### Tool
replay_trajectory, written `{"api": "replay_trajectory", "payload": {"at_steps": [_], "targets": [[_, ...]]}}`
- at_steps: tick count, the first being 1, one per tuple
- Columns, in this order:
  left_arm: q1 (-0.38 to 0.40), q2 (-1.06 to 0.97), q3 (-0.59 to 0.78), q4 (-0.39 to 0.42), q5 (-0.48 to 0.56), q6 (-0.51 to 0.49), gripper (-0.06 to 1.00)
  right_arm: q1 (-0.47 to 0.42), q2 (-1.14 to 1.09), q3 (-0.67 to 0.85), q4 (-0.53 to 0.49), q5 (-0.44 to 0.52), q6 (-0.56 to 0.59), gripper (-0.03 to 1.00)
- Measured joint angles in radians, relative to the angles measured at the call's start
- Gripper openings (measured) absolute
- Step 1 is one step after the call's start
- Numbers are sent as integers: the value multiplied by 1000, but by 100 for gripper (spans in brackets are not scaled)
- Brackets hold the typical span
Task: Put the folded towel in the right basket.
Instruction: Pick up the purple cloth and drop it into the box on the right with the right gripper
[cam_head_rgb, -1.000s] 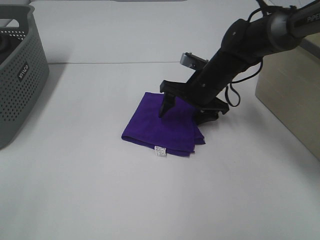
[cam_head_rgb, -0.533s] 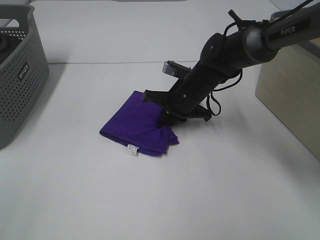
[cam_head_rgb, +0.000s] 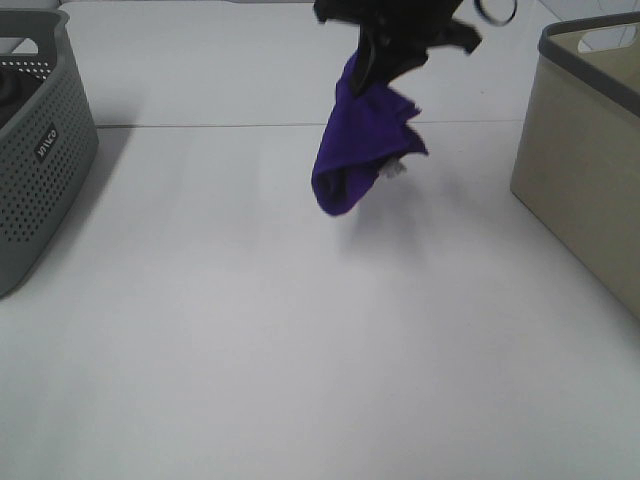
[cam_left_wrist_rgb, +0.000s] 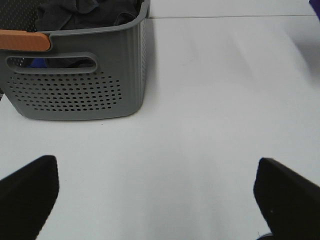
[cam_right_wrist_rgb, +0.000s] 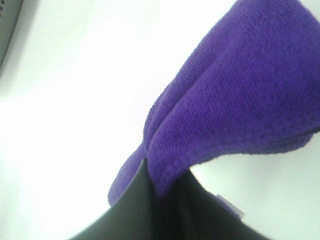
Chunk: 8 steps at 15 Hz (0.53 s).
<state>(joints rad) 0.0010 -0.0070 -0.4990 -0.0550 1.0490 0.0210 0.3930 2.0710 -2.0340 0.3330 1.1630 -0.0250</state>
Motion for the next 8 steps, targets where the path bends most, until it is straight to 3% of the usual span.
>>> {"api": "replay_trajectory", "payload": {"at_steps": [4,8], "targets": [[0,0,0,0,0,0,99,-155,-44,-354,-58,44,59,7],[0,0,0,0,0,0,99,-362,-93,-385,-81,49,66,7]]}}
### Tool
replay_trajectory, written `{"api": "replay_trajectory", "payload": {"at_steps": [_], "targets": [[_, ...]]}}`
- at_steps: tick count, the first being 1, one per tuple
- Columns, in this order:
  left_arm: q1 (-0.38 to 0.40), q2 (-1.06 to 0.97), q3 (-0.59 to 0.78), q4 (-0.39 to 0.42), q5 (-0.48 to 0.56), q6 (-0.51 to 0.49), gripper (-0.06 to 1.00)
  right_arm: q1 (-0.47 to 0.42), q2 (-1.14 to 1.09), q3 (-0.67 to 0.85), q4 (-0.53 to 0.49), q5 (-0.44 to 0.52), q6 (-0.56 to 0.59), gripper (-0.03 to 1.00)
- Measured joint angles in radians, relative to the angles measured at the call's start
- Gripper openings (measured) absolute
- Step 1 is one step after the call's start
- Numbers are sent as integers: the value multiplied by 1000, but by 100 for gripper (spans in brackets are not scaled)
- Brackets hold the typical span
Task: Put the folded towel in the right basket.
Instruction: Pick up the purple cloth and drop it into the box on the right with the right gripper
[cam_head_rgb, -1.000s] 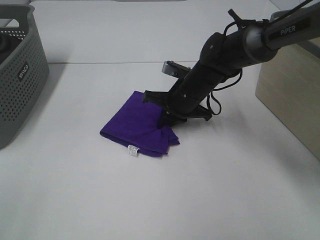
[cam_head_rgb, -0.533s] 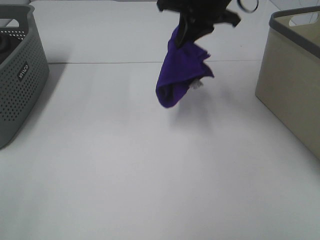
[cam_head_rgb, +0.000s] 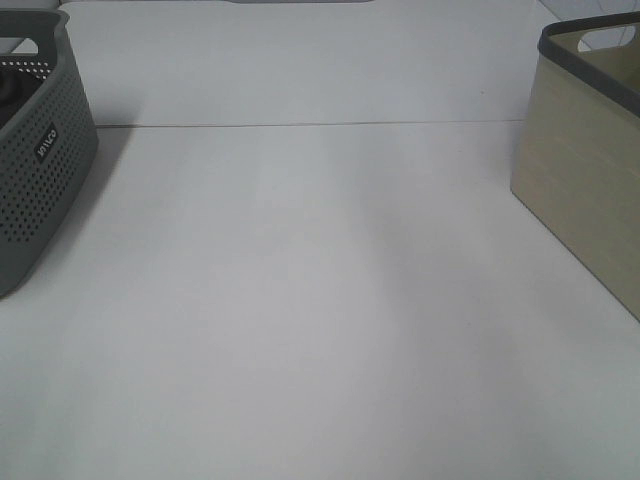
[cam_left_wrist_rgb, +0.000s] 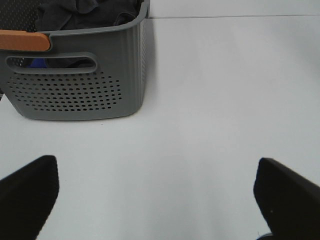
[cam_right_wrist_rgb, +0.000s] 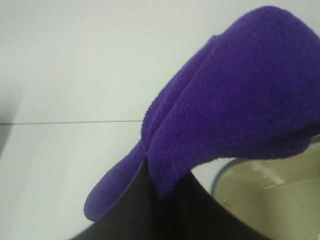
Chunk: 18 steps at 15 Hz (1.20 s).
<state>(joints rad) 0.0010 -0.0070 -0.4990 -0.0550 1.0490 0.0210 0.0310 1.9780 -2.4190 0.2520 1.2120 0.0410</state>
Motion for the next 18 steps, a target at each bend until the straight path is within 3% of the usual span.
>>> {"api": "replay_trajectory", "payload": {"at_steps": [5,13,16,17,18], "targets": [[0,0,0,0,0,0,99,-262,-10,46,-88,3,0,7],[0,0,0,0,0,0,99,-291,-15,447,-172,10,-29,8],[0,0,0,0,0,0,99,-291,-15,491,-202,9,-26,76],[0,0,0,0,0,0,99,-291,-15,491,-202,9,-29,87],[0,0,0,0,0,0,99,-291,-15,491,-202,9,-29,90]]}}
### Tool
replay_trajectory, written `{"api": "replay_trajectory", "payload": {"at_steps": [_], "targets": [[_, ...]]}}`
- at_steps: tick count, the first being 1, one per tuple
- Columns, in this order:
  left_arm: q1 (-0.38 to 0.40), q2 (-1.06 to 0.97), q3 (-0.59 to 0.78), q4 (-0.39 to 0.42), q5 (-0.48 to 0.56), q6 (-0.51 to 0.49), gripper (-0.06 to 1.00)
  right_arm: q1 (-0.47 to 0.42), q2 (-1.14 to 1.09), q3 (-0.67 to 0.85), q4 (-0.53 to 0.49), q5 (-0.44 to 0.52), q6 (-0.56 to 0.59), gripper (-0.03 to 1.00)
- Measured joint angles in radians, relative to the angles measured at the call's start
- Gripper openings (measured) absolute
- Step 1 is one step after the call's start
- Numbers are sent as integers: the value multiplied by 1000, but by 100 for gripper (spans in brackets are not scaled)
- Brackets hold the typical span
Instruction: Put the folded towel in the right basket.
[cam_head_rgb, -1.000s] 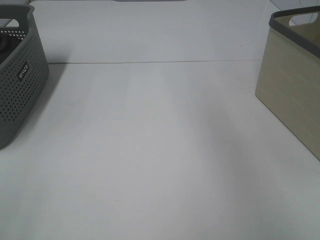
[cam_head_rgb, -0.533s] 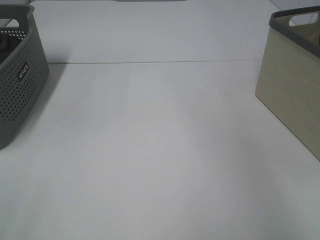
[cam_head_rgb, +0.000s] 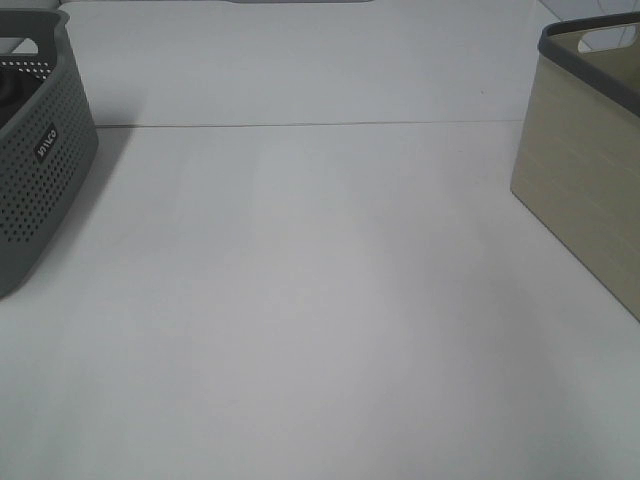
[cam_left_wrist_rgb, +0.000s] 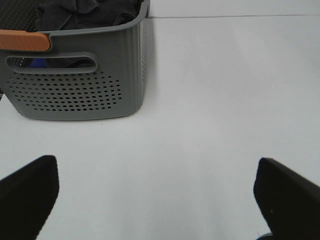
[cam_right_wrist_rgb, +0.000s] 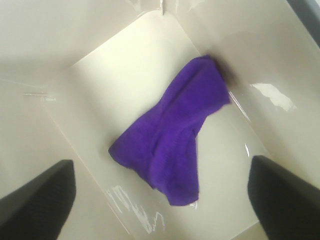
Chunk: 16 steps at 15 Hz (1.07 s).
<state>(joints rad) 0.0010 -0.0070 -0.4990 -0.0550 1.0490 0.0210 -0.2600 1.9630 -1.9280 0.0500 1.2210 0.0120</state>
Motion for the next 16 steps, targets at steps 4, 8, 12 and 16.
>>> {"api": "replay_trajectory", "payload": {"at_steps": [4,8,12,16], "targets": [[0,0,0,0,0,0,99,0,0,0,18,0,-1,96],[0,0,0,0,0,0,99,124,-25,-12,-57,1,38,96],[0,0,0,0,0,0,99,358,-65,-114,-115,-1,116,96],[0,0,0,0,0,0,99,382,-226,-2,-120,-8,142,95]]}}
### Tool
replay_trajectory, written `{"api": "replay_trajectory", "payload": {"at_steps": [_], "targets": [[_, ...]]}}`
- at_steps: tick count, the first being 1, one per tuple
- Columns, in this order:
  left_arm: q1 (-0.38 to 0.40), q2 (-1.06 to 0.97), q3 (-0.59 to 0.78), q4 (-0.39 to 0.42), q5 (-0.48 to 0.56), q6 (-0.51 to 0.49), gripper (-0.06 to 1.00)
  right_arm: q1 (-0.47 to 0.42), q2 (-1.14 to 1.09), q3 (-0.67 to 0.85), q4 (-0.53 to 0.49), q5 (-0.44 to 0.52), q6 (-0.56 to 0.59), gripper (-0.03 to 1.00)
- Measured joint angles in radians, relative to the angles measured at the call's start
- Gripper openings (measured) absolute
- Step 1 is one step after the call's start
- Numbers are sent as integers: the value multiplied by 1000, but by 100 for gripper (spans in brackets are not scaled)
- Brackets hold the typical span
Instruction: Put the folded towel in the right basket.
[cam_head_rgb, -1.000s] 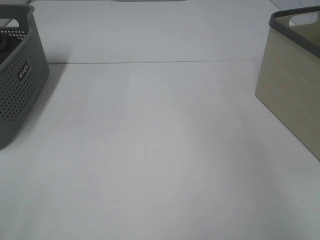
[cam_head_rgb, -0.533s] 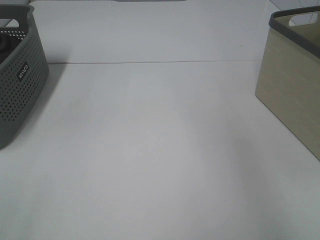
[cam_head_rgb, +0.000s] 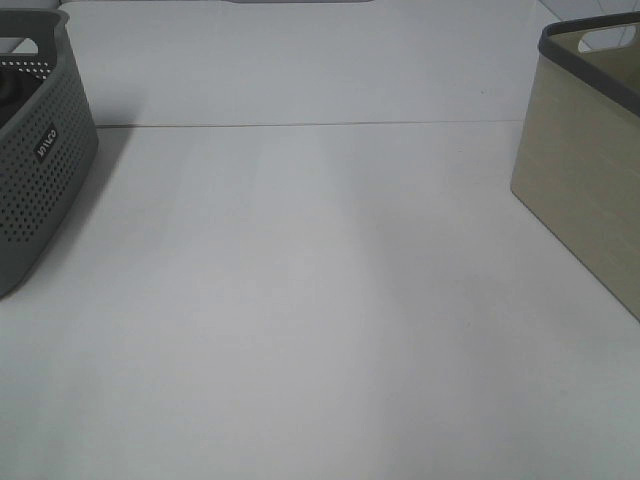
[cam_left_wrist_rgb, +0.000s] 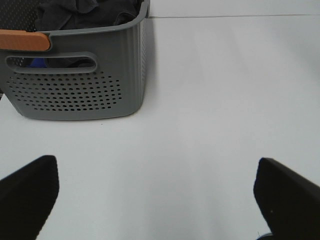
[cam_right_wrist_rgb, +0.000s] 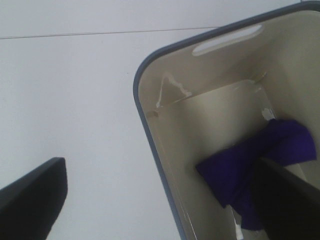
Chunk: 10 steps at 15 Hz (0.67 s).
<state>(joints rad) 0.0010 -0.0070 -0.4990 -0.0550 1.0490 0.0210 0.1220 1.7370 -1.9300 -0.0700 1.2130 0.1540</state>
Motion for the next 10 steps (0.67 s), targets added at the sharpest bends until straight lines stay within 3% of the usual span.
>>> {"api": "replay_trajectory", "payload": {"at_steps": [2,7,10], "targets": [[0,0,0,0,0,0,99,0,-127,128,-16,-1,10,94],[0,0,0,0,0,0,99,0,-729,730,-37,4,15,93],[0,0,0,0,0,0,99,0,-1007,987,-67,-21,13,93]]}}
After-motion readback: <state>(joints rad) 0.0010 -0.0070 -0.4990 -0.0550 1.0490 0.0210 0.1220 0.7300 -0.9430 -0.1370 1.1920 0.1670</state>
